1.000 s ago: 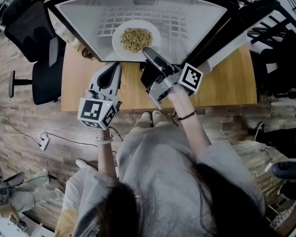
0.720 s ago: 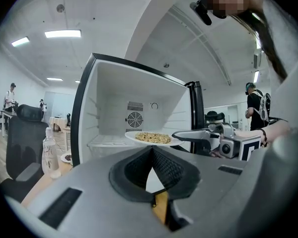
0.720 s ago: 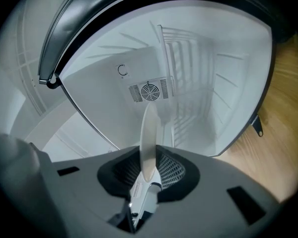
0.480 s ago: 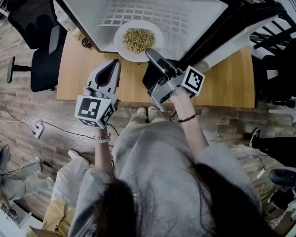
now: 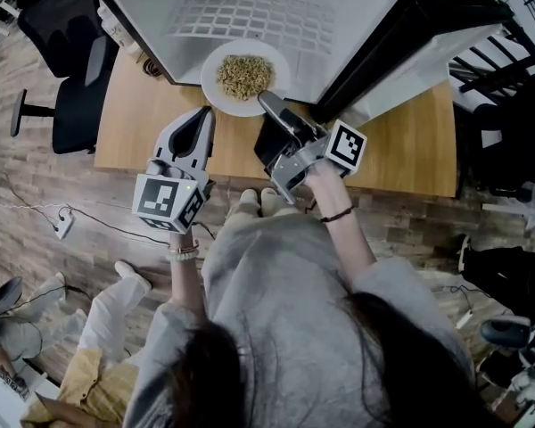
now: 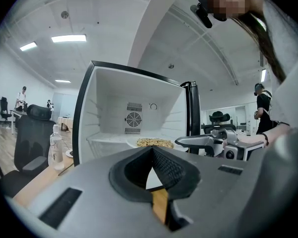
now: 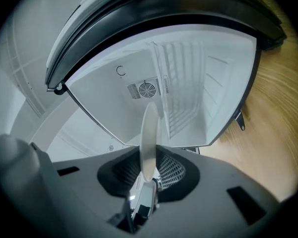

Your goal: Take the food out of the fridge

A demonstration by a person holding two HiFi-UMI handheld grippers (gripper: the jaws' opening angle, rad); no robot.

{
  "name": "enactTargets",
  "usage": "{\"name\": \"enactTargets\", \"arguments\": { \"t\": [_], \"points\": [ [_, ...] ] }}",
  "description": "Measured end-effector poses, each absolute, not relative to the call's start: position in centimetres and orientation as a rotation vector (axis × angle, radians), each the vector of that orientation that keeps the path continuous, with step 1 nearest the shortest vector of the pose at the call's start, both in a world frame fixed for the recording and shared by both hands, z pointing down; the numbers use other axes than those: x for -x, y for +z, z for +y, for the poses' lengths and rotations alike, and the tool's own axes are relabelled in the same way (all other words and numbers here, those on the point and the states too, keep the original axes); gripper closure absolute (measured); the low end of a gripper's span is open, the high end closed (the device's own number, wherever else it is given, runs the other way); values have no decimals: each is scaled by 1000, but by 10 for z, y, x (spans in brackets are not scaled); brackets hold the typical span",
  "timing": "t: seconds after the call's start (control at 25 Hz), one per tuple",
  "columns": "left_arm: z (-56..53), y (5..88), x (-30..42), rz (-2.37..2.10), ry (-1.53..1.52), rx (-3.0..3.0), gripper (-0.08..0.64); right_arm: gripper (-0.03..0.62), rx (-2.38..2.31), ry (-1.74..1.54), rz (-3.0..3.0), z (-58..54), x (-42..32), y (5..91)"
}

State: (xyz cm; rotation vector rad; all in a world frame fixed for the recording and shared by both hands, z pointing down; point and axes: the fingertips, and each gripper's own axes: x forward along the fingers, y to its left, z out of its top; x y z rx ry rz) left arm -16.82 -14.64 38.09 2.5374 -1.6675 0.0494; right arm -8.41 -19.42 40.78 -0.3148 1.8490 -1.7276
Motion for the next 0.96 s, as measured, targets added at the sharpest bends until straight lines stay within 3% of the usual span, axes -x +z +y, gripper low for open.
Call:
{"name": "enactTargets", "arguments": {
  "t": [0.96],
  "points": [
    [-143,385,154,-1721,38,-2496,552,517,282,-1767,1866,-191,70,416]
  ]
}}
